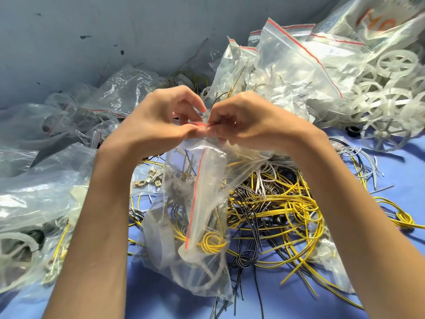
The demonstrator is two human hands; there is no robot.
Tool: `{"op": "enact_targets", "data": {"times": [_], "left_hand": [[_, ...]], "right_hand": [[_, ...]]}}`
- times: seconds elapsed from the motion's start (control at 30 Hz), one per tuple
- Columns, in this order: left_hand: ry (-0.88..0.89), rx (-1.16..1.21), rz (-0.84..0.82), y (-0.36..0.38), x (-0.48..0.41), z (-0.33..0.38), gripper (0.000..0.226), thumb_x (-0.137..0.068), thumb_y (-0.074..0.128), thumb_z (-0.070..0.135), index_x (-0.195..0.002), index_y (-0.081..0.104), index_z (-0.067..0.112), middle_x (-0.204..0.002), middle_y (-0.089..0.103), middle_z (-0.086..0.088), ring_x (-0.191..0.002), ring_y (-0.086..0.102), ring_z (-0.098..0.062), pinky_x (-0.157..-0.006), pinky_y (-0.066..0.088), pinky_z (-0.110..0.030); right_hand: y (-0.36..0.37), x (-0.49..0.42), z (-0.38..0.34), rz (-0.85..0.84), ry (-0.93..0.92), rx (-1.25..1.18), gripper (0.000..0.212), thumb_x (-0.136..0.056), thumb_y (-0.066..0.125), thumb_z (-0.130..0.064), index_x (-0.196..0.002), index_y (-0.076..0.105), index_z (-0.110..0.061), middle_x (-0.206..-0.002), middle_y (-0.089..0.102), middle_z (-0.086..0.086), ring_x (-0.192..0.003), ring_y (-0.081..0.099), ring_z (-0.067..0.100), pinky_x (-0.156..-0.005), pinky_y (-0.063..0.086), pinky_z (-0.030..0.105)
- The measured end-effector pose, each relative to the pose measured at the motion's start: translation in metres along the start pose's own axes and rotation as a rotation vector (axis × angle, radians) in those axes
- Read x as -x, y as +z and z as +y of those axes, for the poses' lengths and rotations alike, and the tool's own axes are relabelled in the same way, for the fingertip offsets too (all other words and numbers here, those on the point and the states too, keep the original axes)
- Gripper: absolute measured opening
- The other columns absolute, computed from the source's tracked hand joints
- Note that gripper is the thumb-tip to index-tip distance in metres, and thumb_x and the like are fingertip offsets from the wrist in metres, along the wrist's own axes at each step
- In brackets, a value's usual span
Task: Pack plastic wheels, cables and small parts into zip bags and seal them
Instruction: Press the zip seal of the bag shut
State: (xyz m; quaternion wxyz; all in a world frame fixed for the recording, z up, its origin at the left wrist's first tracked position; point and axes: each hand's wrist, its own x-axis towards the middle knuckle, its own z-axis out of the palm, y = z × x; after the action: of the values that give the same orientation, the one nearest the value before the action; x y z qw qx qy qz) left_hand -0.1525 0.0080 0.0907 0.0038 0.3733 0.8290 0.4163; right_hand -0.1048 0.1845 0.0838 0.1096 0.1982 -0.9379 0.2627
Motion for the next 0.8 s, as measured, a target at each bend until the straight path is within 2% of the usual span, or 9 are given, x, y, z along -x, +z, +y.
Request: {"op": "enact_targets", "data": {"times": [0.07, 0.17, 0.3, 0.37, 0.5, 0.67, 0.8], "left_hand": [[-0.018, 0.031, 0.002, -0.0033, -0.0001, -0.0026, 0.029, -0.071, 0.078, 0.014, -0.093, 0.061, 0.021, -0.075, 0.07, 0.008, -0.073, 0.065, -0.003, -0.074, 0.049, -0.01], [0.0, 0.003, -0.028, -0.0065, 0.0004, -0.0054, 0.029, -0.076, 0.073, -0.002, -0.089, 0.062, 0.021, -0.077, 0.069, 0.003, -0.072, 0.065, 0.0, -0.077, 0.05, -0.011], [0.042, -0.089, -0.021, -0.006, 0.0002, -0.0046, 0.029, -0.077, 0.073, -0.002, -0.085, 0.062, 0.023, -0.077, 0.068, 0.005, -0.07, 0.062, 0.003, -0.076, 0.049, -0.011], [0.055, -0.114, -0.004, -0.0051, -0.0007, -0.0038, 0.03, -0.076, 0.073, -0.004, -0.082, 0.06, 0.023, -0.076, 0.067, 0.005, -0.069, 0.061, 0.002, -0.073, 0.047, -0.01], [0.038, -0.116, -0.007, -0.0037, -0.0001, -0.0025, 0.033, -0.074, 0.074, -0.007, -0.079, 0.057, 0.022, -0.074, 0.067, 0.002, -0.069, 0.062, -0.006, -0.074, 0.05, -0.02], [-0.005, -0.063, 0.016, -0.0047, -0.0005, 0.0005, 0.03, -0.072, 0.078, 0.0, -0.081, 0.06, 0.022, -0.073, 0.07, 0.006, -0.069, 0.064, -0.003, -0.068, 0.048, -0.009], [-0.049, -0.023, -0.01, -0.0108, 0.0028, -0.0003, 0.026, -0.073, 0.077, 0.005, -0.089, 0.063, 0.02, -0.078, 0.071, 0.005, -0.077, 0.069, -0.004, -0.079, 0.053, -0.014]], "right_hand": [[-0.0003, -0.0005, -0.0007, 0.026, -0.007, -0.025, 0.012, -0.089, 0.063, -0.015, -0.085, 0.07, -0.008, -0.068, 0.064, 0.005, -0.056, 0.048, 0.006, -0.052, 0.034, 0.016], [0.0004, -0.0002, -0.0014, 0.015, -0.011, -0.049, 0.014, -0.088, 0.064, -0.019, -0.091, 0.072, -0.007, -0.074, 0.066, 0.01, -0.061, 0.049, 0.007, -0.054, 0.036, 0.021], [0.0012, -0.0003, -0.0024, 0.027, -0.011, -0.044, 0.015, -0.09, 0.061, -0.016, -0.09, 0.072, -0.006, -0.074, 0.066, 0.01, -0.06, 0.048, 0.005, -0.056, 0.038, 0.022], [0.0008, -0.0003, -0.0029, 0.028, -0.013, -0.031, 0.014, -0.09, 0.061, -0.015, -0.089, 0.072, -0.006, -0.074, 0.067, 0.009, -0.058, 0.047, 0.004, -0.054, 0.036, 0.018], [-0.0007, 0.0016, -0.0044, -0.02, -0.019, -0.008, 0.013, -0.089, 0.061, -0.014, -0.084, 0.071, -0.007, -0.064, 0.062, 0.004, -0.049, 0.04, -0.001, -0.049, 0.032, 0.013], [-0.0024, 0.0018, -0.0028, -0.013, 0.004, -0.018, 0.015, -0.09, 0.062, -0.017, -0.083, 0.069, -0.006, -0.051, 0.048, -0.008, -0.045, 0.04, 0.001, -0.045, 0.03, 0.015], [-0.002, 0.0016, -0.002, 0.003, 0.027, -0.048, 0.017, -0.09, 0.063, -0.024, -0.082, 0.07, -0.011, -0.042, 0.048, -0.015, -0.042, 0.042, -0.002, -0.043, 0.029, 0.013]]}}
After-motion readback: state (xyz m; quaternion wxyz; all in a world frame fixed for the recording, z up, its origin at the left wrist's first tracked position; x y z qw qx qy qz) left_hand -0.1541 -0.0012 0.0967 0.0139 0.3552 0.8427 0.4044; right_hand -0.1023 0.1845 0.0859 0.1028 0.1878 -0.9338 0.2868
